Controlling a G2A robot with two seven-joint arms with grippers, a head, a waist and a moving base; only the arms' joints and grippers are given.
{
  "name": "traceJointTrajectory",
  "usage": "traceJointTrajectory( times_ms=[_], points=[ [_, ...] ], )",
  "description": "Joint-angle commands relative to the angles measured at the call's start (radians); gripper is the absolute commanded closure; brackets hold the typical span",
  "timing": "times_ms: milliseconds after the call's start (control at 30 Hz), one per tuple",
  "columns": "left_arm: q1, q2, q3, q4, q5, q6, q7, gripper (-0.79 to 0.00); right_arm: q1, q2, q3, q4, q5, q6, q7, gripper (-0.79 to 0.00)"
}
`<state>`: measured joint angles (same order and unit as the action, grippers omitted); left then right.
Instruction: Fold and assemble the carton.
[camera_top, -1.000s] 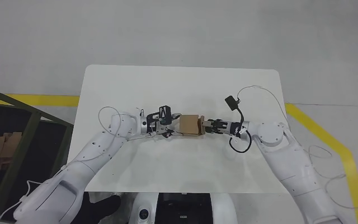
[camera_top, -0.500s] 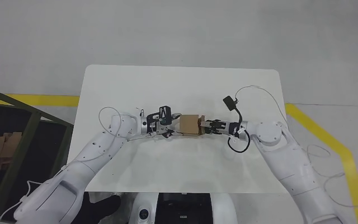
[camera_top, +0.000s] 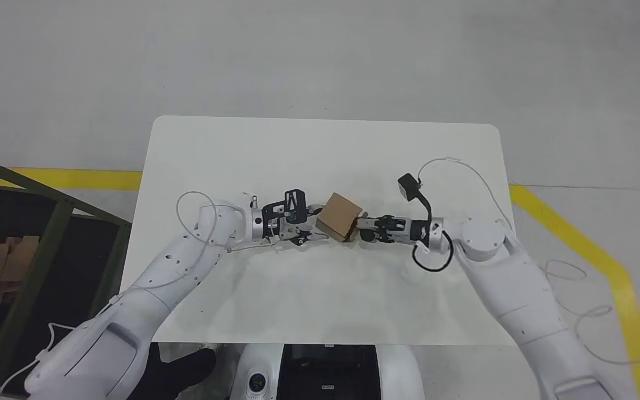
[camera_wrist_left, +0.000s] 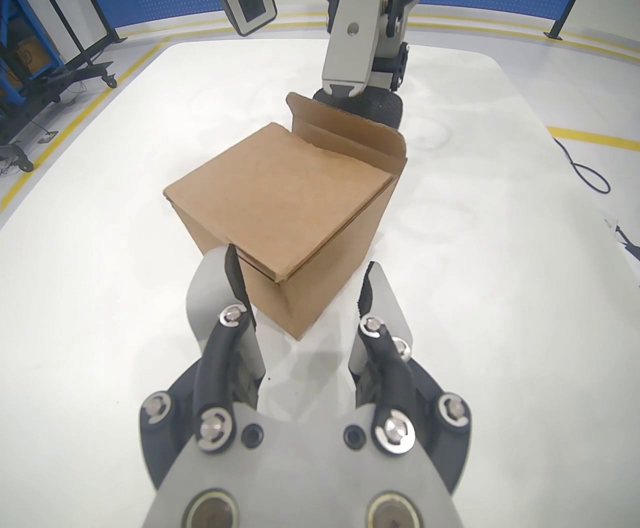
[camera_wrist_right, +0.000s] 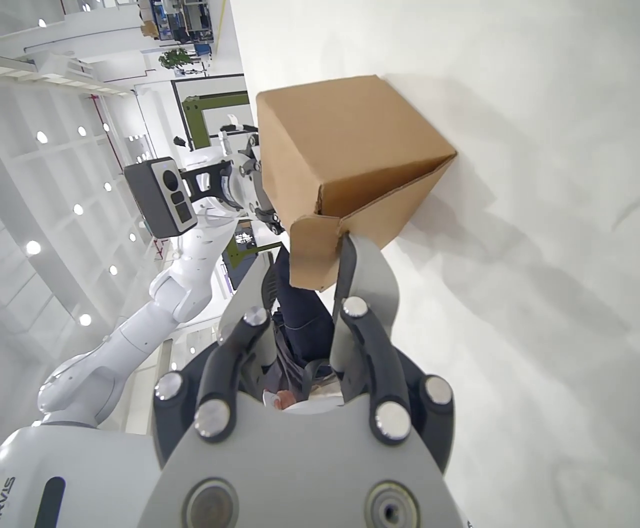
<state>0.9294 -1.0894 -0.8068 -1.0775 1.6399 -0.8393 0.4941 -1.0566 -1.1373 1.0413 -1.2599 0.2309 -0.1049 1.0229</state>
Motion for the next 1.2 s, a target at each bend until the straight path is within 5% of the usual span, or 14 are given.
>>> traceJointTrajectory(
  times_ms=[0, 233, 367, 800, 1167],
  points=[
    [0.0, 0.0, -0.001, -0.001, 0.001, 0.002, -0.001, -0.446, 0.004, -0.001, -0.003, 0.008, 0.001, 0.004, 0.0, -0.16],
    [0.001, 0.0, -0.002, -0.002, 0.004, 0.0, -0.001, -0.431, 0.009, -0.004, -0.008, 0.025, 0.021, -0.007, 0.004, -0.166],
    [0.002, 0.0, -0.002, -0.003, 0.005, 0.0, -0.001, -0.422, 0.009, -0.006, -0.007, 0.036, 0.044, -0.024, 0.014, -0.252],
    [0.005, 0.0, -0.003, -0.003, 0.006, 0.001, -0.002, -0.425, 0.011, -0.015, -0.007, 0.102, 0.136, -0.093, 0.033, -0.058],
    [0.006, -0.001, -0.003, -0.008, 0.011, 0.004, -0.007, -0.422, 0.035, -0.021, -0.034, 0.121, 0.094, -0.046, 0.013, -0.157]
  ],
)
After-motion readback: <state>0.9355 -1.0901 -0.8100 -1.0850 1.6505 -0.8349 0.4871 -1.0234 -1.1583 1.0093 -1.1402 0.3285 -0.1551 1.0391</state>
